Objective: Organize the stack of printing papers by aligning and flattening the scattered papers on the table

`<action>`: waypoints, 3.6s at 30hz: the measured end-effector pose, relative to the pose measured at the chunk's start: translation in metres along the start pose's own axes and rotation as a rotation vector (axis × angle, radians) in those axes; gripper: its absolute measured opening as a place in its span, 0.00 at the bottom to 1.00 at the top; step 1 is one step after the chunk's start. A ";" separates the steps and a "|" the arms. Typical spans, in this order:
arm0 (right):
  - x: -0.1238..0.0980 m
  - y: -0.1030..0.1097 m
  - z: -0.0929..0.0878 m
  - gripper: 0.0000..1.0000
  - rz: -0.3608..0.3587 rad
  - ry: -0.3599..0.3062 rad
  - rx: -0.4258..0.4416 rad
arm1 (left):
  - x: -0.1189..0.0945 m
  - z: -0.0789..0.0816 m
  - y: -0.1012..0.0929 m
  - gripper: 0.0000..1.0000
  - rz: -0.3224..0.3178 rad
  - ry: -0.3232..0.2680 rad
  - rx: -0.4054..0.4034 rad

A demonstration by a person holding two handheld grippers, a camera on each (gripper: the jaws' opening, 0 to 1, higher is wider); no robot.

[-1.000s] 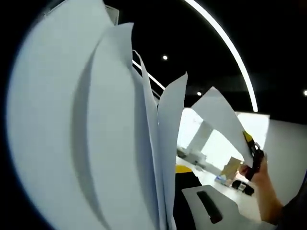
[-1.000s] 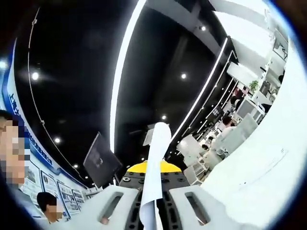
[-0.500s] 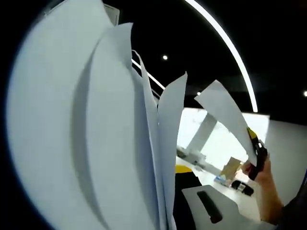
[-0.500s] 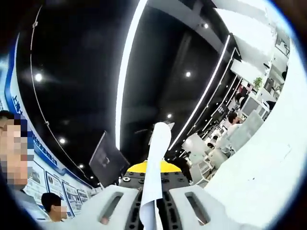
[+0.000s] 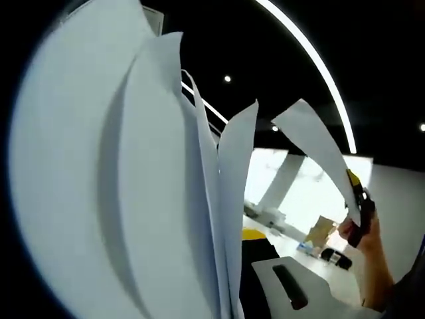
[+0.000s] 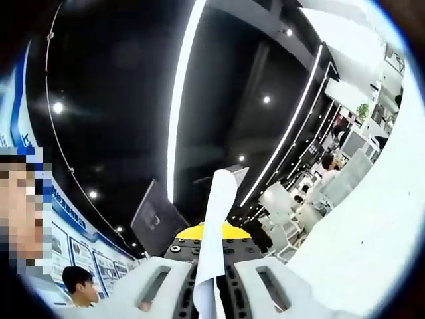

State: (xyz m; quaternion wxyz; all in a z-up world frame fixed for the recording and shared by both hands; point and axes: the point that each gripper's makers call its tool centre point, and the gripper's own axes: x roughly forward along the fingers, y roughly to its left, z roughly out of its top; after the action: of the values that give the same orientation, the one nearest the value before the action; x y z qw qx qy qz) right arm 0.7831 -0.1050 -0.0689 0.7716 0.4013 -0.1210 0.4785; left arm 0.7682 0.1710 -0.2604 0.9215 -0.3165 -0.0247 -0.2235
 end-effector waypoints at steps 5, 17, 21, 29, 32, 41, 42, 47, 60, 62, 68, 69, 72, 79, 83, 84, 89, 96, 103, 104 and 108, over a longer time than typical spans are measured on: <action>-0.001 0.004 -0.001 0.00 0.014 0.003 0.010 | 0.000 0.001 0.001 0.07 0.000 -0.002 -0.004; -0.002 0.006 -0.003 0.00 0.019 0.014 0.031 | 0.000 0.001 0.000 0.07 0.001 -0.004 -0.006; -0.002 0.005 -0.003 0.00 0.015 0.018 0.041 | 0.000 0.001 0.000 0.07 0.001 -0.004 -0.006; -0.003 0.004 -0.008 0.00 -0.003 0.037 0.060 | 0.000 0.000 0.000 0.07 0.000 -0.004 -0.006; -0.004 0.004 -0.009 0.00 -0.007 0.043 0.065 | 0.000 0.000 -0.001 0.07 0.000 -0.004 -0.007; 0.022 0.019 -0.073 0.00 -0.025 0.073 0.084 | 0.000 -0.001 -0.001 0.07 0.000 -0.004 -0.008; 0.025 0.021 -0.081 0.00 -0.028 0.078 0.085 | 0.000 -0.001 -0.001 0.07 0.000 -0.004 -0.008; 0.025 0.023 -0.096 0.00 -0.038 0.089 0.092 | 0.000 -0.001 -0.001 0.07 0.000 -0.004 -0.007; 0.024 0.010 -0.112 0.00 -0.083 0.089 0.095 | 0.001 -0.001 -0.001 0.07 -0.001 -0.004 -0.010; 0.024 0.009 -0.112 0.00 -0.090 0.087 0.092 | 0.001 -0.001 -0.001 0.07 -0.001 -0.004 -0.011; 0.020 -0.004 -0.121 0.00 -0.115 0.086 0.094 | 0.001 0.000 -0.001 0.07 -0.003 -0.005 -0.013; 0.019 -0.005 -0.124 0.00 -0.122 0.090 0.094 | 0.001 0.000 -0.001 0.07 -0.003 -0.005 -0.015; 0.019 -0.013 -0.127 0.00 -0.140 0.096 0.078 | 0.001 0.001 0.000 0.07 -0.003 -0.009 -0.023; 0.017 -0.026 -0.130 0.00 -0.171 0.098 0.040 | 0.001 0.002 0.000 0.07 -0.004 -0.012 -0.030; 0.012 -0.034 -0.136 0.00 -0.200 0.085 0.001 | 0.001 0.002 0.000 0.07 -0.005 -0.012 -0.031; 0.011 -0.033 -0.139 0.00 -0.204 0.090 -0.001 | 0.001 0.002 0.000 0.07 -0.005 -0.013 -0.032; 0.008 -0.036 -0.151 0.00 -0.241 0.105 -0.037 | 0.000 0.002 0.000 0.07 -0.005 -0.017 -0.039; 0.002 -0.038 -0.164 0.00 -0.279 0.120 -0.127 | 0.000 0.004 0.001 0.07 -0.004 -0.024 -0.050; -0.002 -0.041 -0.179 0.00 -0.313 0.141 -0.173 | 0.000 0.004 0.004 0.08 -0.003 -0.027 -0.057; -0.003 -0.040 -0.182 0.00 -0.314 0.147 -0.181 | 0.000 0.005 0.004 0.08 -0.005 -0.027 -0.061; -0.004 -0.039 -0.187 0.00 -0.318 0.155 -0.196 | -0.002 0.011 0.008 0.09 -0.017 -0.055 -0.099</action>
State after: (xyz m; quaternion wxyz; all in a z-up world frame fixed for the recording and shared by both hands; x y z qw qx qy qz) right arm 0.7766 0.0215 -0.2121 0.8798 0.3004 -0.0422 0.3660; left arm 0.7706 0.1839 -0.2569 0.9018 -0.3675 -0.0418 -0.2234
